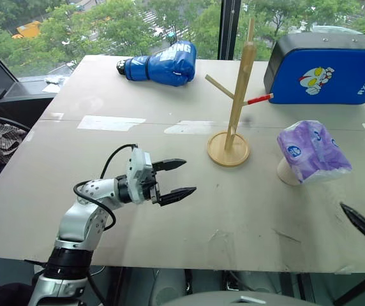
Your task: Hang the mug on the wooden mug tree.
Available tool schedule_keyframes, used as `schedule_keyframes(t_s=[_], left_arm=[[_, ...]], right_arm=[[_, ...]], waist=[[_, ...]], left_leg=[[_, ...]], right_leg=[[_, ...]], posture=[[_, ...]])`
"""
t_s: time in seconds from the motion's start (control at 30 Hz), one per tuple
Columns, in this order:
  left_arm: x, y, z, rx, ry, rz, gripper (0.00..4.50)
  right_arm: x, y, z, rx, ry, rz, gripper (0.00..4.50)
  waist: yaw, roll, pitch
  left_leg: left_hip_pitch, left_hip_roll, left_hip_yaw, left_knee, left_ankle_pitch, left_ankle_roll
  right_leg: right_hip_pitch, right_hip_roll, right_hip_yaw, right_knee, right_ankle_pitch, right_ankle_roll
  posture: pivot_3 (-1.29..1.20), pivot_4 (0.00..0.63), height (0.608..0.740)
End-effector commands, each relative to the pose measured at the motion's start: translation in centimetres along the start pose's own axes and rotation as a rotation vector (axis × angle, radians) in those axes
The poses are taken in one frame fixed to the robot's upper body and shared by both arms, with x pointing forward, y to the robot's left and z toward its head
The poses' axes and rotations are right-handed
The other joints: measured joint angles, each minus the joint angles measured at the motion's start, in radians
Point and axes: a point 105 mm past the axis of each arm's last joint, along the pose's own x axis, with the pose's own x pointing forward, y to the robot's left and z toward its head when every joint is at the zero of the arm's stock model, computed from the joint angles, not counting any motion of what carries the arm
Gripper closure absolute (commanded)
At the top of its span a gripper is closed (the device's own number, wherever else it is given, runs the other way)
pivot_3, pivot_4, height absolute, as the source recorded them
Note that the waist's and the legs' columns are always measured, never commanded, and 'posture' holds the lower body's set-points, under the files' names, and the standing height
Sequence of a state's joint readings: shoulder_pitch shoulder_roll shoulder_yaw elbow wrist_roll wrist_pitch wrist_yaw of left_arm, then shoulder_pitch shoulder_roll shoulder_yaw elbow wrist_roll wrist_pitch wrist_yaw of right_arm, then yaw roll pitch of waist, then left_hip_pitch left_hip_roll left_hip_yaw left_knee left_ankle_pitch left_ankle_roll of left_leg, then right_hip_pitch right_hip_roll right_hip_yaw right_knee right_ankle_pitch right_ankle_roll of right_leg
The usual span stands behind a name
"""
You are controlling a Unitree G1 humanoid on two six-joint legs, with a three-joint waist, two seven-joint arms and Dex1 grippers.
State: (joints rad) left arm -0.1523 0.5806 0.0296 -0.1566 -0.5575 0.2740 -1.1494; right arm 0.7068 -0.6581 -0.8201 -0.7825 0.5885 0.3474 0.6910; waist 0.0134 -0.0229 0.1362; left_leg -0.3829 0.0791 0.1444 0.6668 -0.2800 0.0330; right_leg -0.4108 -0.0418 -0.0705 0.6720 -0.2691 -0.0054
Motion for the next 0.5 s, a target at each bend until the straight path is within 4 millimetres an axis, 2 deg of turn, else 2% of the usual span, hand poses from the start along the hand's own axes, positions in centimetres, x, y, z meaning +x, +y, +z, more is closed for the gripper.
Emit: schedule_keyframes(t_s=[0.03, 0.1, 0.2, 0.3, 0.47, 0.5], left_arm=[[-0.1, -0.1, 0.8, 0.035, -0.028, -0.019, 0.00], [0.0, -0.2, 1.0, 0.034, -0.034, -0.025, 0.00], [0.2, -0.1, 1.0, 0.037, -0.035, -0.029, 0.00], [0.4, -0.3, 1.1, 0.041, -0.032, -0.028, 0.00], [0.3, -0.5, 1.1, 0.043, -0.034, -0.005, 0.00], [0.3, -0.5, 1.2, 0.044, -0.034, -0.003, 0.00]], right_arm=[[0.8, 1.6, 4.2, -0.122, -0.104, 0.061, 0.01], [1.6, 1.7, 4.8, -0.181, -0.106, 0.070, 0.01], [2.9, 2.3, 4.7, -0.266, -0.071, 0.117, 0.01], [4.8, 2.3, 3.8, -0.365, -0.039, 0.144, 0.01], [6.2, 1.8, 2.6, -0.427, -0.003, 0.155, 0.01], [6.3, 1.8, 2.5, -0.432, -0.003, 0.163, 0.25]], waist=[[-0.001, 0.000, 0.000], [-0.002, -0.001, 0.000], [0.001, -0.002, 0.000], [0.001, -0.003, 0.001], [0.000, -0.003, 0.001], [0.000, -0.003, 0.001]], left_leg=[[0.000, 0.000, 0.000, 0.000, 0.000, 0.000], [0.000, 0.000, 0.000, 0.001, 0.000, 0.000], [0.000, -0.002, 0.000, 0.001, 0.000, 0.000], [-0.001, -0.002, -0.002, 0.001, 0.001, -0.001], [-0.001, -0.004, -0.006, 0.001, 0.001, -0.002], [-0.001, -0.005, -0.008, 0.001, 0.001, -0.002]], right_leg=[[0.000, 0.000, 0.000, 0.000, 0.000, 0.000], [0.000, 0.000, 0.000, 0.000, 0.000, 0.000], [0.000, 0.000, 0.000, 0.000, 0.000, 0.000], [0.000, 0.000, -0.001, 0.000, 0.000, 0.000], [0.000, 0.001, 0.000, 0.000, 0.000, 0.000], [0.000, 0.001, 0.001, 0.000, 0.000, 0.000]], posture=[[0.00, 0.150, 0.733], [0.00, 0.150, 0.733], [0.00, 0.150, 0.733], [0.00, 0.150, 0.733], [0.00, 0.150, 0.733], [0.00, 0.150, 0.733]])
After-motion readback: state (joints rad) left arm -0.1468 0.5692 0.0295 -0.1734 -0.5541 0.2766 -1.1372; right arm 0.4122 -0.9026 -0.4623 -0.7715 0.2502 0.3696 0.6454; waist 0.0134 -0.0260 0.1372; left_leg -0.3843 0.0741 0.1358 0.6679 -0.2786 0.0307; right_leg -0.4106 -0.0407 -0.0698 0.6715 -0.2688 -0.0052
